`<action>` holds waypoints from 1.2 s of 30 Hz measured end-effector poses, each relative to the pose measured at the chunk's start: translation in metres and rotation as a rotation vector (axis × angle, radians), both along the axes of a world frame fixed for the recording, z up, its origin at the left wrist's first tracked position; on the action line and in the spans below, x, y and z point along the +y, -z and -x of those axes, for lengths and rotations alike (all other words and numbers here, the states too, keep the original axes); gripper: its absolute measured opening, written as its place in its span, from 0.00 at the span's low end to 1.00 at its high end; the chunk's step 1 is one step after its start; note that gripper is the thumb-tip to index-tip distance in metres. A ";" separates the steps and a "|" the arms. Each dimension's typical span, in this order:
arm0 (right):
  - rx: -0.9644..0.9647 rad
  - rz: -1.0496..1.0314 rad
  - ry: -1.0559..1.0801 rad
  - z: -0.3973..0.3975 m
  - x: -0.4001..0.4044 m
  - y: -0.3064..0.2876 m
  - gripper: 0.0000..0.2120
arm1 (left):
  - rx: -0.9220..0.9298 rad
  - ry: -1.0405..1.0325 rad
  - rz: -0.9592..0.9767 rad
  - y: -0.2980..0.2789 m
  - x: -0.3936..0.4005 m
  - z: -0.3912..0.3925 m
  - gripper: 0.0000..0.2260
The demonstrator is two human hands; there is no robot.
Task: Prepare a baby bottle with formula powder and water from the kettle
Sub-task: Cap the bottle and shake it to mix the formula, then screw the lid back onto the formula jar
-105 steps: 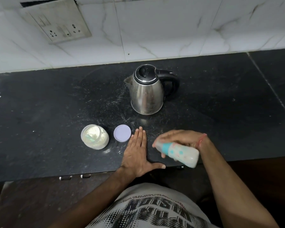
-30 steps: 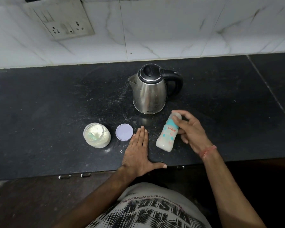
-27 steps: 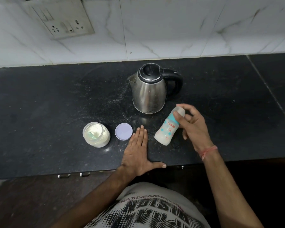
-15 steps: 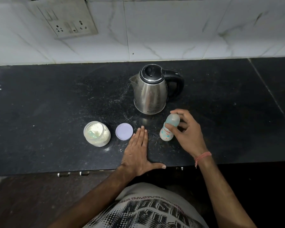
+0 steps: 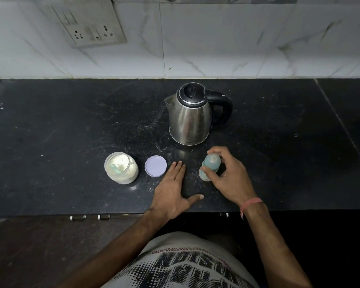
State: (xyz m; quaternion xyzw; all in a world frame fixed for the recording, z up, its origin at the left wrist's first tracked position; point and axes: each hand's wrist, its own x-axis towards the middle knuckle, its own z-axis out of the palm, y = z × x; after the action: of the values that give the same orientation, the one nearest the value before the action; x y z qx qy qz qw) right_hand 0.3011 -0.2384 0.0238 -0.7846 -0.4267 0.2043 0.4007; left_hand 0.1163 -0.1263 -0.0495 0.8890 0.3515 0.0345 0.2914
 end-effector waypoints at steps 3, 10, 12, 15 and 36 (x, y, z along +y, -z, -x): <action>-0.028 0.033 0.007 0.000 -0.002 -0.001 0.27 | -0.082 -0.021 0.004 -0.004 -0.003 0.004 0.47; -0.261 0.009 0.066 0.008 0.009 -0.031 0.31 | -0.283 -0.101 -0.151 -0.024 0.001 0.011 0.33; -0.336 -0.047 0.080 0.016 0.019 -0.043 0.27 | -0.327 -0.164 -0.209 -0.030 0.004 0.013 0.31; -0.431 -0.149 0.034 0.032 0.038 -0.053 0.23 | -0.382 -0.288 -0.315 -0.040 0.013 0.020 0.27; -0.521 0.483 -0.478 0.097 0.159 0.038 0.43 | -0.468 -0.891 0.042 -0.037 0.086 0.103 0.46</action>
State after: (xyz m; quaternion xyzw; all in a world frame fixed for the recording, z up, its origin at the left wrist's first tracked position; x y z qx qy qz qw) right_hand 0.2046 -0.0793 -0.0146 -0.7602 -0.6236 0.1804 0.0256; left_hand 0.0133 -0.0402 -0.0121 0.6151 0.6228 0.3467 0.3371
